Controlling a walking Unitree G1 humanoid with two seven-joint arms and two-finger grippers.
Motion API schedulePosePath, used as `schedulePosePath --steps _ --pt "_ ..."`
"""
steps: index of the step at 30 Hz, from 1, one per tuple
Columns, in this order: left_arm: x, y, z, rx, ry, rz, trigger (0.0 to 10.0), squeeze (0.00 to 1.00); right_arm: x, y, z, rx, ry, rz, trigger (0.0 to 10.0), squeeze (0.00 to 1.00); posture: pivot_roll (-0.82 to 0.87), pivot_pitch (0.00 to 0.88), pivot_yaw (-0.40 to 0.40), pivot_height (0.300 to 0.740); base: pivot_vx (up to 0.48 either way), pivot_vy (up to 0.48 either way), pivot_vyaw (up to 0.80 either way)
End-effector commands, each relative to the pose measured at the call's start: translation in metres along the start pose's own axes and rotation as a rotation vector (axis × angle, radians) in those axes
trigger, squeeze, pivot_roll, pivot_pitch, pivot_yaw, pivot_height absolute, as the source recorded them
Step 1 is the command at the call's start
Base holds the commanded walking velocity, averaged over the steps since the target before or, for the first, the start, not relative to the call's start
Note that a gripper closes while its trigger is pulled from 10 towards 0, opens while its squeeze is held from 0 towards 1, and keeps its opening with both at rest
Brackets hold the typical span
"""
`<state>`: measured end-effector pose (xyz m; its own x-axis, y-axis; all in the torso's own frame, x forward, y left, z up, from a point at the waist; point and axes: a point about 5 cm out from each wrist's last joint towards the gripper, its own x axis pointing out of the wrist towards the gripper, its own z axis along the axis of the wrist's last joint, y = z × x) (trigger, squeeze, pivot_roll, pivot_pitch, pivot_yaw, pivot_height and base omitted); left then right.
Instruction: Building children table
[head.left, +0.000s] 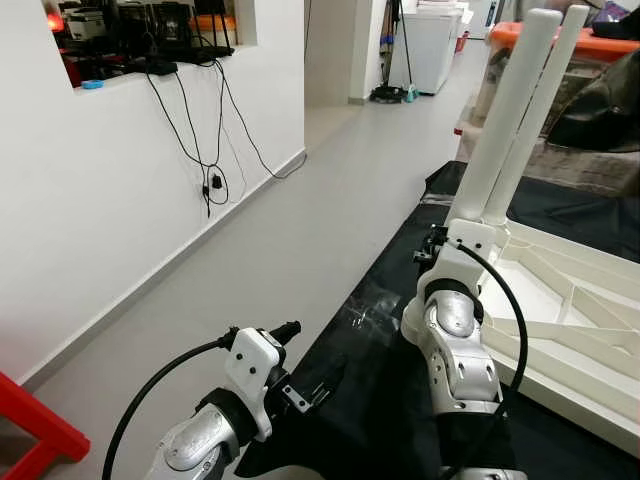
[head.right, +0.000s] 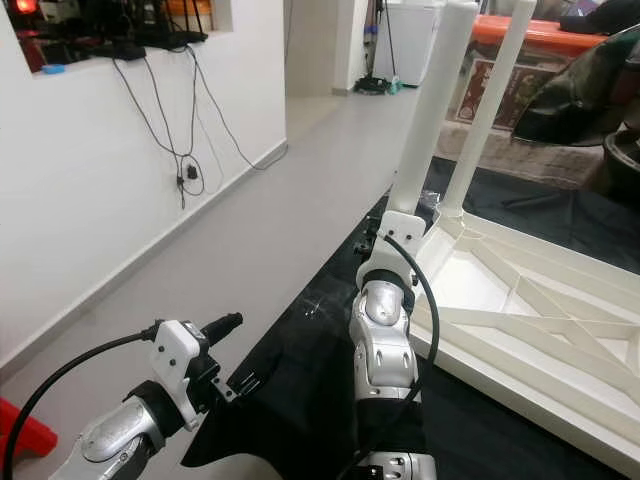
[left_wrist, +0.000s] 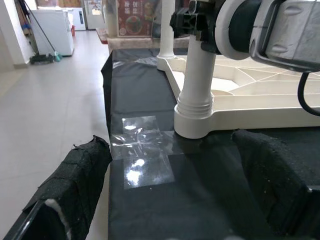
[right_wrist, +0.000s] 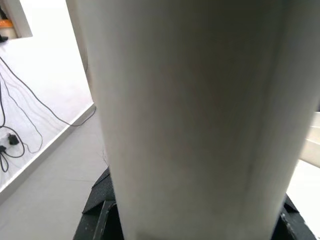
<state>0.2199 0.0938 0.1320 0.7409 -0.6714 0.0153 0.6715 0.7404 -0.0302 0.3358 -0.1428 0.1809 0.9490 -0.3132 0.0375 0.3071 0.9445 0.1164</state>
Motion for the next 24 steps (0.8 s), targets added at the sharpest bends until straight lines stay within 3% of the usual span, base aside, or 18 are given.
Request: schedulePosePath --steps 1,2,3,4,8,9,10,11,12,13,14,16,18,19,22,24 --pt "-0.001 -0.001 0.000 0.011 0.007 -0.001 10.0 0.00 -0.017 0.026 -0.031 0.138 0.164 0.035 10.0 0.00 0.14 0.046 -0.012 0.740 0.000 0.000 0.00" --pt "-0.001 -0.001 -0.001 0.010 0.007 -0.001 10.0 0.00 -0.017 0.030 -0.030 0.130 0.144 0.083 10.0 0.13 0.13 0.045 -0.011 0.740 0.000 0.000 0.00" --pt "-0.001 -0.001 -0.001 0.010 0.007 -0.001 10.0 0.00 -0.017 0.030 -0.030 0.130 0.144 0.083 10.0 0.13 0.13 0.045 -0.011 0.740 0.000 0.000 0.00" --pt "0.000 -0.002 -0.001 0.009 0.007 0.000 10.0 0.00 -0.016 0.030 -0.027 0.112 0.103 0.121 10.0 1.00 0.13 0.046 -0.015 0.740 0.000 0.000 0.00" --pt "0.000 -0.002 -0.001 0.008 0.006 -0.001 10.0 0.00 -0.013 0.029 -0.024 0.115 0.070 0.160 10.0 1.00 0.13 0.046 -0.013 0.740 0.000 0.000 0.00" --pt "0.000 -0.002 -0.001 0.007 0.006 -0.001 10.0 0.00 -0.011 0.028 -0.018 0.102 0.026 0.205 10.0 0.93 0.13 0.044 -0.015 0.740 0.000 0.000 0.00" --pt "0.000 -0.003 -0.002 0.006 0.005 -0.001 10.0 0.00 -0.006 0.025 -0.012 0.112 -0.006 0.262 10.0 0.00 0.12 0.041 -0.013 0.740 0.000 0.000 0.00" --pt "0.000 -0.003 -0.002 0.006 0.005 -0.001 10.0 0.00 -0.006 0.025 -0.012 0.112 -0.006 0.262 10.0 0.00 0.12 0.041 -0.013 0.740 0.000 0.000 0.00" --pt "0.001 -0.003 -0.002 0.005 0.005 -0.002 10.0 0.00 -0.003 0.026 -0.007 0.122 -0.022 0.395 10.0 0.00 0.12 0.039 -0.013 0.740 0.000 0.000 0.00" --pt "0.001 -0.003 -0.002 0.005 0.005 -0.002 10.0 0.00 -0.003 0.026 -0.007 0.122 -0.022 0.395 10.0 0.00 0.12 0.039 -0.013 0.740 0.000 0.000 0.00" --pt "0.001 -0.003 -0.002 0.004 0.005 -0.003 10.0 0.00 -0.001 0.026 -0.003 0.128 -0.020 0.537 10.0 0.00 0.12 0.035 -0.013 0.740 0.000 0.000 0.00" --pt "0.001 -0.003 -0.002 0.004 0.005 -0.003 10.0 0.00 -0.001 0.026 -0.003 0.128 -0.020 0.537 10.0 0.00 0.12 0.035 -0.013 0.740 0.000 0.000 0.00" --pt "0.002 -0.003 -0.002 0.004 0.003 -0.006 10.0 0.00 -0.003 0.021 -0.001 0.109 0.051 0.910 10.0 0.00 0.12 0.027 -0.016 0.740 0.000 0.000 0.00" --pt "0.002 -0.003 -0.002 0.004 0.003 -0.006 10.0 0.00 -0.003 0.021 -0.001 0.109 0.051 0.910 10.0 0.00 0.12 0.027 -0.016 0.740 0.000 0.000 0.00" --pt "0.003 -0.003 -0.002 0.006 0.000 -0.008 10.0 0.00 -0.015 0.010 0.005 0.088 0.148 1.300 10.0 0.00 0.12 0.021 -0.020 0.740 0.000 0.000 0.00" --pt "0.003 -0.003 -0.002 0.007 -0.001 -0.008 10.0 0.00 -0.020 0.007 0.007 0.077 0.178 1.443 10.0 0.00 0.12 0.019 -0.021 0.740 0.000 0.000 0.00"
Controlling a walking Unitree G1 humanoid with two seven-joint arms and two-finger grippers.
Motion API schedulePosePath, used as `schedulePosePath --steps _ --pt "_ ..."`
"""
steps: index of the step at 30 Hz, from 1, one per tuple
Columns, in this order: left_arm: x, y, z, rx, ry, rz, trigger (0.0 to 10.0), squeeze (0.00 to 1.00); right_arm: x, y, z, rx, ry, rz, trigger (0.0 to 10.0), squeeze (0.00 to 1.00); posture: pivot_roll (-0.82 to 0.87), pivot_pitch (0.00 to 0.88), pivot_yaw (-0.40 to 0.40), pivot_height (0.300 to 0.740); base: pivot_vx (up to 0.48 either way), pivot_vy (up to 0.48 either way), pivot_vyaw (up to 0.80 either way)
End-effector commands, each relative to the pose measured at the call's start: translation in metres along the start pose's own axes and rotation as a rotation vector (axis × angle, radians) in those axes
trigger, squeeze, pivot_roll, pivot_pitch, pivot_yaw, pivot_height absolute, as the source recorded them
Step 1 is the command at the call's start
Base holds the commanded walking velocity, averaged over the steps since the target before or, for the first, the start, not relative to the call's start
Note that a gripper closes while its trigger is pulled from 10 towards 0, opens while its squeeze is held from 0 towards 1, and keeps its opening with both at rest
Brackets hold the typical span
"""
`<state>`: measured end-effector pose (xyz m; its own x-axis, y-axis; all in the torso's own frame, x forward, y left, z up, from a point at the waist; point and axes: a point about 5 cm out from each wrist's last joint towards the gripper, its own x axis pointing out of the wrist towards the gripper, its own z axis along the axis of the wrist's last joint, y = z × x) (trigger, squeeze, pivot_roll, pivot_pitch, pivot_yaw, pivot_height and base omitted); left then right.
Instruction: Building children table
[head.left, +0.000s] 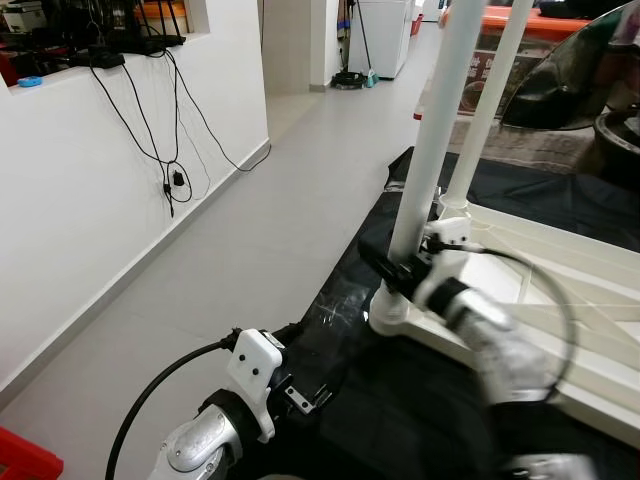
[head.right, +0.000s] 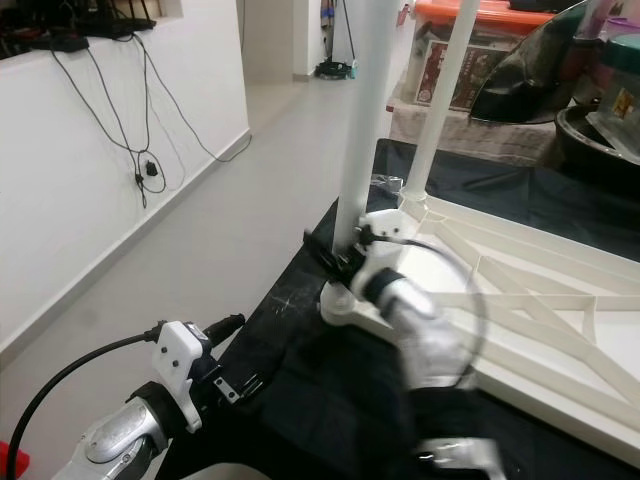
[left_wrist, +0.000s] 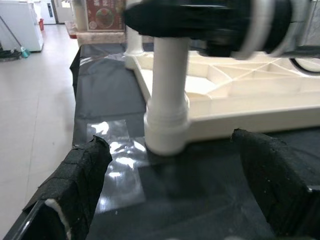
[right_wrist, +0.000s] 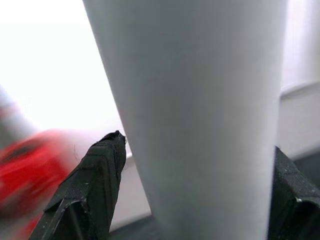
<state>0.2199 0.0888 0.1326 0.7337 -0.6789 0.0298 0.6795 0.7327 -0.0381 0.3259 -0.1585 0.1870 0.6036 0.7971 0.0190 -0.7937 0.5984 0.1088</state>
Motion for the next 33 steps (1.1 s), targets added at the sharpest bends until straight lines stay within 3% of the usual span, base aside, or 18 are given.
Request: schedulePosePath --steps 1,10,11,14,15,19,22,24,25,27,29,30,32,33 --pt "0.000 0.001 -0.002 0.016 0.013 0.004 10.0 0.00 0.017 0.025 -0.002 0.015 0.025 0.278 10.0 0.00 0.13 0.017 -0.022 0.740 0.000 0.000 0.00" --pt "-0.001 0.001 -0.002 0.019 0.011 0.009 10.0 0.00 0.022 0.031 0.000 -0.014 0.103 0.533 10.0 0.00 0.13 0.014 -0.031 0.740 0.000 0.000 0.00" --pt "-0.002 0.001 -0.002 0.019 0.011 0.011 10.0 0.00 0.025 0.032 -0.004 -0.031 0.125 0.534 1.1 0.00 0.14 0.021 -0.033 0.740 0.000 0.000 0.00" --pt "-0.002 0.001 -0.002 0.019 0.011 0.012 10.0 0.00 0.027 0.033 -0.008 -0.045 0.152 0.535 1.1 0.00 0.14 0.021 -0.033 0.740 0.000 0.000 0.00" --pt "-0.002 0.001 -0.002 0.019 0.011 0.014 10.0 0.00 0.028 0.034 -0.011 -0.056 0.152 0.520 0.0 0.00 0.13 0.025 -0.031 0.740 0.000 0.000 0.00" --pt "-0.002 0.001 -0.002 0.018 0.012 0.014 10.0 0.00 0.029 0.034 -0.013 -0.057 0.146 0.495 0.0 0.00 0.13 0.025 -0.031 0.740 0.000 0.000 0.00" --pt "-0.002 0.001 -0.002 0.016 0.013 0.014 10.0 0.00 0.030 0.037 -0.016 -0.084 0.099 0.409 0.0 0.00 0.13 0.029 -0.025 0.740 0.000 0.000 0.00" --pt "-0.002 0.001 -0.002 0.016 0.013 0.012 10.0 0.00 0.032 0.034 -0.014 -0.073 0.050 0.268 0.0 0.00 0.12 0.033 -0.021 0.740 0.000 0.000 0.00" --pt "-0.002 0.001 -0.002 0.016 0.013 0.012 10.0 0.00 0.032 0.034 -0.014 -0.073 0.050 0.268 0.0 0.00 0.12 0.033 -0.021 0.740 0.000 0.000 0.00" --pt "-0.001 0.001 -0.002 0.016 0.013 0.011 10.0 0.00 0.039 0.016 -0.011 -0.060 0.014 -0.051 0.0 0.00 0.12 0.037 -0.019 0.740 0.000 0.000 0.00" --pt "-0.002 0.001 -0.003 0.014 0.015 0.011 10.0 0.00 0.034 -0.010 -0.014 -0.005 -0.008 -0.525 0.0 0.00 0.11 0.040 -0.013 0.740 0.000 0.000 0.00" --pt "-0.002 0.001 -0.003 0.014 0.015 0.011 10.0 0.00 0.034 -0.010 -0.014 -0.005 -0.008 -0.525 0.0 0.00 0.11 0.040 -0.013 0.740 0.000 0.000 0.00" --pt "-0.002 0.002 -0.004 0.011 0.017 0.012 10.0 0.00 0.017 -0.022 -0.023 0.017 -0.006 -0.874 0.0 0.00 0.11 0.042 -0.006 0.740 0.000 0.000 0.00" --pt "-0.002 0.002 -0.004 0.010 0.019 0.011 10.0 0.00 0.009 -0.021 -0.027 0.017 -0.003 -0.987 0.0 0.00 0.11 0.042 -0.006 0.740 0.000 0.000 0.00"
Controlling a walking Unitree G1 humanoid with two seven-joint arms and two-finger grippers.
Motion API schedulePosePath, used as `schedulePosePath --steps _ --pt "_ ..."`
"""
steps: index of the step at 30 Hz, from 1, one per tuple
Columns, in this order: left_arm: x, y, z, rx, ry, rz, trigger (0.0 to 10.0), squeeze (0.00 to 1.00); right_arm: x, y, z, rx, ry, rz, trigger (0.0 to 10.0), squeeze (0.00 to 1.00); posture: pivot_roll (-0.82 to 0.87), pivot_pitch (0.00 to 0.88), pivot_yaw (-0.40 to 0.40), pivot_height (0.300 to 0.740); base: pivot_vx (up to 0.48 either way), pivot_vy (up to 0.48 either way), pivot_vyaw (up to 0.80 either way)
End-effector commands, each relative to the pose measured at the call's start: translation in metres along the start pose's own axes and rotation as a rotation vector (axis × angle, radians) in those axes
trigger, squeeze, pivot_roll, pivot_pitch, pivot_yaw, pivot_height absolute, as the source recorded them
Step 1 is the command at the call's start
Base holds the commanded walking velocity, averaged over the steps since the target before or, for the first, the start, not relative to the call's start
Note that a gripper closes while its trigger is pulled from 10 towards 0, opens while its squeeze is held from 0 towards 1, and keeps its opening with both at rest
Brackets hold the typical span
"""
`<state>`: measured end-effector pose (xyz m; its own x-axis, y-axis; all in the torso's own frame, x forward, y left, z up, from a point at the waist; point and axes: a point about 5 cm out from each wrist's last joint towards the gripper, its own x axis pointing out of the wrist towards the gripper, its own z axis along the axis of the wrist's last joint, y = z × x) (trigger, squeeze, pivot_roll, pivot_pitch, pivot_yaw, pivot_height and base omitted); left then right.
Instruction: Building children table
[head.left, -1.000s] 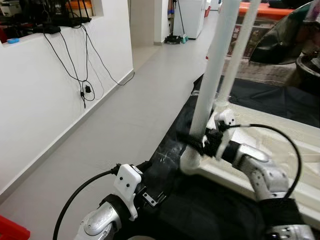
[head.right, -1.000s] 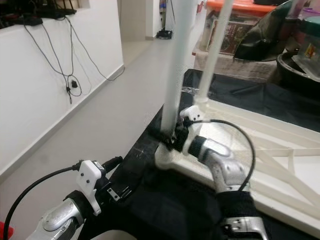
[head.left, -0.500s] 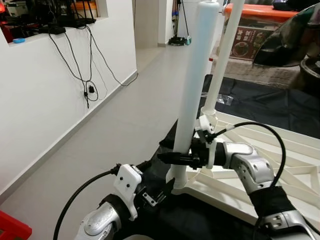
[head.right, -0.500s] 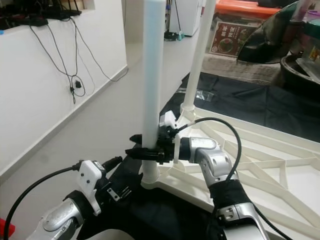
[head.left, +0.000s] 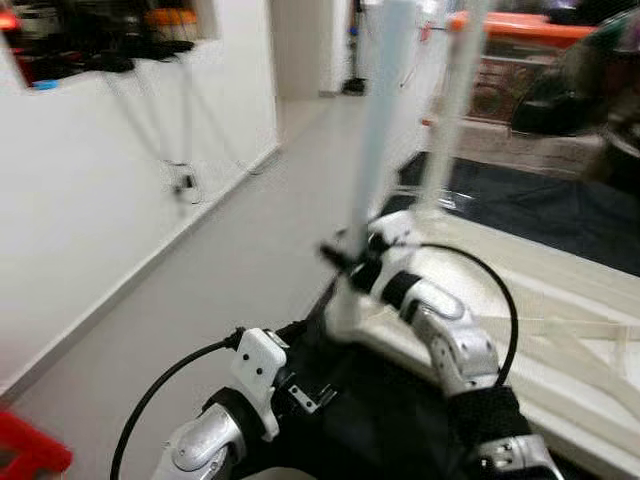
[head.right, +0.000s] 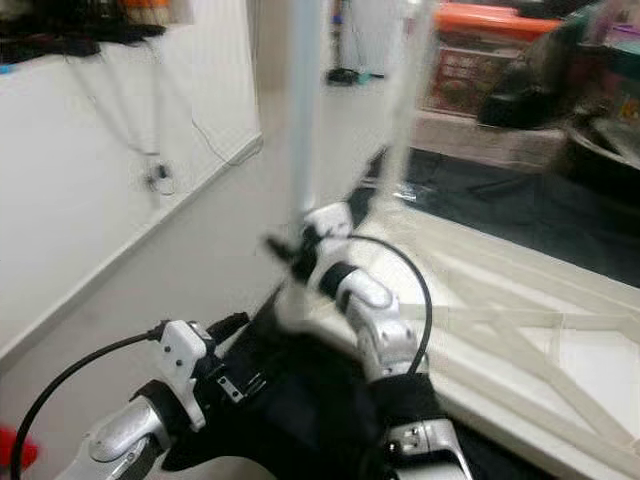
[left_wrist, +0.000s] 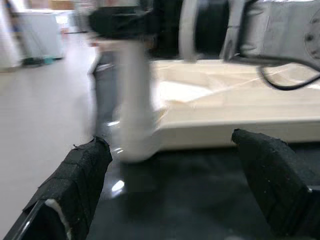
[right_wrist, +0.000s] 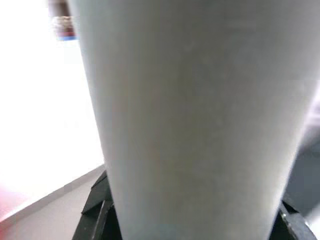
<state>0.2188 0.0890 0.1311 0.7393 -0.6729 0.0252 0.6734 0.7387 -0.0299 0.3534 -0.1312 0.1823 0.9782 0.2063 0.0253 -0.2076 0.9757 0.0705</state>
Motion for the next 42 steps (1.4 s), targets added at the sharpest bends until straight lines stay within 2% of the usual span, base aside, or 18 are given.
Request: schedulePosePath --steps 1,6,12,13,14,15,16,19,21,22,27,31,32,34,37,39,40,42 --pt "-0.001 0.002 -0.003 0.002 0.014 0.003 10.0 0.00 -0.014 -0.030 -0.022 0.029 0.088 -0.275 0.0 0.00 0.11 0.042 -0.006 0.740 0.000 0.000 0.00" --pt "0.000 0.002 -0.002 0.005 0.014 -0.002 10.0 0.00 -0.048 -0.023 -0.031 0.072 0.082 -0.605 0.0 0.00 0.12 0.043 -0.010 0.740 0.000 0.000 0.00" --pt "-0.001 0.001 -0.002 0.006 0.016 -0.003 10.0 0.00 -0.046 0.003 -0.029 0.113 0.090 -0.621 0.0 0.00 0.12 0.049 -0.011 0.740 0.000 0.000 0.00" --pt "-0.001 0.001 -0.002 0.006 0.016 -0.003 10.0 0.00 -0.042 0.011 -0.028 0.129 0.081 -0.581 7.1 0.00 0.12 0.049 -0.011 0.740 0.000 0.000 0.00" --pt "-0.001 0.001 -0.002 0.006 0.016 -0.003 10.0 0.00 -0.042 0.011 -0.028 0.129 0.081 -0.581 7.1 0.00 0.12 0.049 -0.011 0.740 0.000 0.000 0.00" --pt "-0.002 0.001 -0.002 0.006 0.017 -0.003 10.0 0.00 -0.036 0.020 -0.026 0.140 0.061 -0.507 10.0 0.00 0.12 0.049 -0.013 0.740 0.000 0.000 0.00" --pt "-0.002 0.001 -0.002 0.006 0.016 -0.002 10.0 0.00 -0.031 0.027 -0.023 0.165 0.021 -0.414 10.0 1.00 0.12 0.049 -0.014 0.740 0.000 0.000 0.00" --pt "-0.002 0.001 -0.002 0.006 0.015 0.000 10.0 0.00 -0.028 0.033 -0.019 0.175 -0.027 -0.320 10.0 1.00 0.12 0.047 -0.015 0.740 0.000 0.000 0.00" --pt "-0.001 0.001 -0.002 0.005 0.015 0.000 10.0 0.00 -0.026 0.031 -0.017 0.176 -0.039 -0.298 10.0 0.91 0.12 0.048 -0.013 0.740 0.000 0.000 0.00" --pt "-0.001 0.001 -0.002 0.006 0.015 0.000 10.0 0.00 -0.024 0.029 -0.016 0.187 -0.045 -0.275 10.0 0.00 0.12 0.048 -0.013 0.740 0.000 0.000 0.00" --pt "-0.001 0.002 -0.002 0.006 0.013 0.001 10.0 0.00 -0.015 0.019 -0.005 0.205 -0.081 0.100 10.0 0.00 0.12 0.047 -0.013 0.740 0.000 0.000 0.00" --pt "0.000 0.002 -0.002 0.007 0.013 0.000 10.0 0.00 -0.016 0.016 -0.002 0.212 -0.073 0.284 10.0 0.00 0.12 0.044 -0.013 0.740 0.000 0.000 0.00" --pt "0.000 0.002 -0.001 0.007 0.011 0.000 10.0 0.00 -0.027 0.018 0.002 0.193 -0.011 0.621 10.0 0.00 0.11 0.041 -0.011 0.740 0.000 0.000 0.00" --pt "0.000 0.002 -0.001 0.007 0.011 0.000 10.0 0.00 -0.027 0.018 0.002 0.193 -0.011 0.621 10.0 0.00 0.11 0.041 -0.011 0.740 0.000 0.000 0.00" --pt "0.001 0.002 -0.001 0.009 0.009 -0.001 10.0 0.00 -0.047 0.021 0.004 0.130 0.086 1.003 10.0 0.00 0.12 0.041 -0.015 0.740 0.000 0.000 0.00" --pt "0.001 0.002 -0.001 0.009 0.009 -0.001 10.0 0.00 -0.047 0.021 0.004 0.130 0.086 1.003 10.0 0.00 0.12 0.041 -0.015 0.740 0.000 0.000 0.00" --pt "0.001 0.002 -0.001 0.010 0.009 0.002 10.0 0.00 -0.050 0.025 0.000 0.088 0.136 1.132 10.0 0.00 0.12 0.039 -0.017 0.740 0.000 0.000 0.00" --pt "0.001 0.002 -0.001 0.010 0.009 0.003 10.0 0.00 -0.049 0.027 -0.001 0.078 0.153 1.167 10.0 0.00 0.12 0.039 -0.017 0.740 0.000 0.000 0.00"
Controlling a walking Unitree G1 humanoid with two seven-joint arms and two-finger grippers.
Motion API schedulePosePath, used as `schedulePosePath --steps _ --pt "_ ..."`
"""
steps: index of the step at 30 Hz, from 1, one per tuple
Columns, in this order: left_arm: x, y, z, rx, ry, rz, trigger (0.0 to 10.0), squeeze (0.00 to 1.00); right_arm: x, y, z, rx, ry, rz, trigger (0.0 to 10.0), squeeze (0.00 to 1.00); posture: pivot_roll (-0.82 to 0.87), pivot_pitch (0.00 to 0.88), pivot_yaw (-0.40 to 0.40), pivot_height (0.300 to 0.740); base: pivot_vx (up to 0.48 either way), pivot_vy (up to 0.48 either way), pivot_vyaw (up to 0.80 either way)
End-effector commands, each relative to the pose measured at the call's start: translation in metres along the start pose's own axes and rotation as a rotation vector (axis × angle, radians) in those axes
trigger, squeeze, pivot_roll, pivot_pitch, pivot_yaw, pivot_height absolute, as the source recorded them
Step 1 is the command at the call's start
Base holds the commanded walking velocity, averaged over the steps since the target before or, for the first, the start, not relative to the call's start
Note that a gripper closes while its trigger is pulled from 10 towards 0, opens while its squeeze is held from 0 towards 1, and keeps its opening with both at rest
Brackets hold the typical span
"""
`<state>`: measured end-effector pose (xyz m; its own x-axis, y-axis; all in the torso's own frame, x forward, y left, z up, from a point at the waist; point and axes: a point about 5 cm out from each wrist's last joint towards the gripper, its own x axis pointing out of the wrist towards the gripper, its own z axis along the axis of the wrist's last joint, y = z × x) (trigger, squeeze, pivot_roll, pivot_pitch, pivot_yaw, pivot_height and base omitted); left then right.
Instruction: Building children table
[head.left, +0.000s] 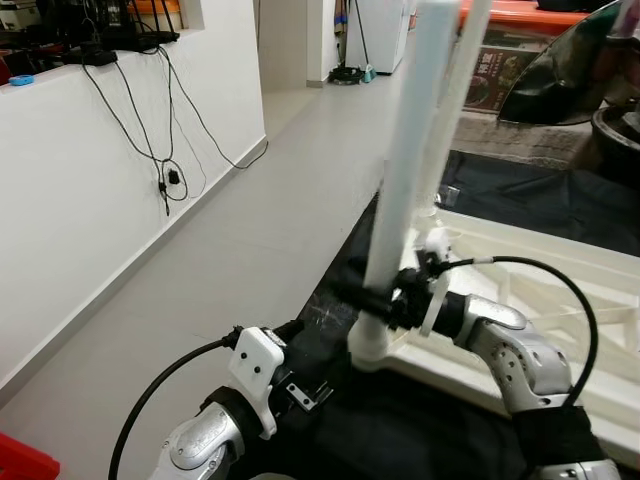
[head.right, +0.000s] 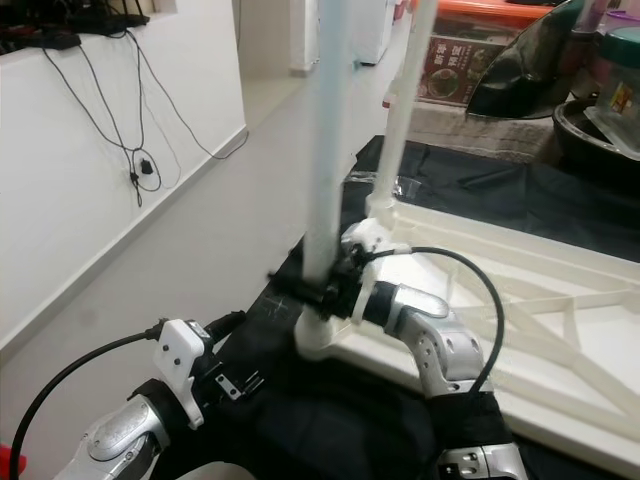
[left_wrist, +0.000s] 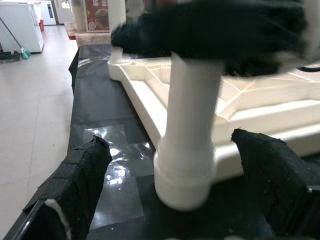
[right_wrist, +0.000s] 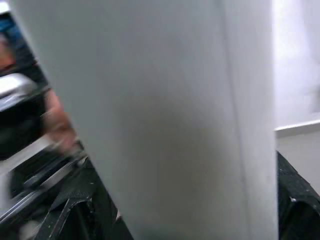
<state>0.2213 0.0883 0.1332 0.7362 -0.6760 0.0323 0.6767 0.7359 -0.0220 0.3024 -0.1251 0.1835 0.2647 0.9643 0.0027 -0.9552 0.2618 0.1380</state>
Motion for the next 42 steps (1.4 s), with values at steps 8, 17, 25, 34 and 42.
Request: schedulePosePath --steps 8,17,25,34,42 --pt "-0.003 0.000 -0.003 0.001 0.017 0.010 10.0 0.00 0.026 0.005 -0.012 -0.062 0.087 0.117 0.0 0.00 0.13 0.036 -0.020 0.740 0.000 0.000 0.00" --pt "-0.003 -0.001 -0.004 -0.004 0.017 0.007 10.0 0.00 0.025 0.001 -0.008 -0.022 -0.034 -0.046 0.0 0.00 0.12 0.029 -0.018 0.740 0.000 0.000 0.00" --pt "-0.003 0.000 -0.005 -0.004 0.020 0.002 10.0 0.00 -0.002 -0.046 -0.019 -0.012 -0.061 -1.148 0.0 0.00 0.10 0.024 -0.013 0.740 0.000 0.000 0.00" --pt "-0.002 0.000 -0.005 -0.001 0.020 -0.002 10.0 0.00 -0.018 -0.021 -0.029 0.024 -0.094 -1.548 0.0 0.00 0.12 0.020 -0.015 0.740 0.000 0.000 0.00" --pt "-0.004 0.000 -0.005 0.001 0.023 0.000 10.0 0.00 -0.005 -0.011 -0.031 0.095 -0.119 -1.562 10.0 0.00 0.12 0.030 -0.016 0.740 0.000 0.000 0.00"
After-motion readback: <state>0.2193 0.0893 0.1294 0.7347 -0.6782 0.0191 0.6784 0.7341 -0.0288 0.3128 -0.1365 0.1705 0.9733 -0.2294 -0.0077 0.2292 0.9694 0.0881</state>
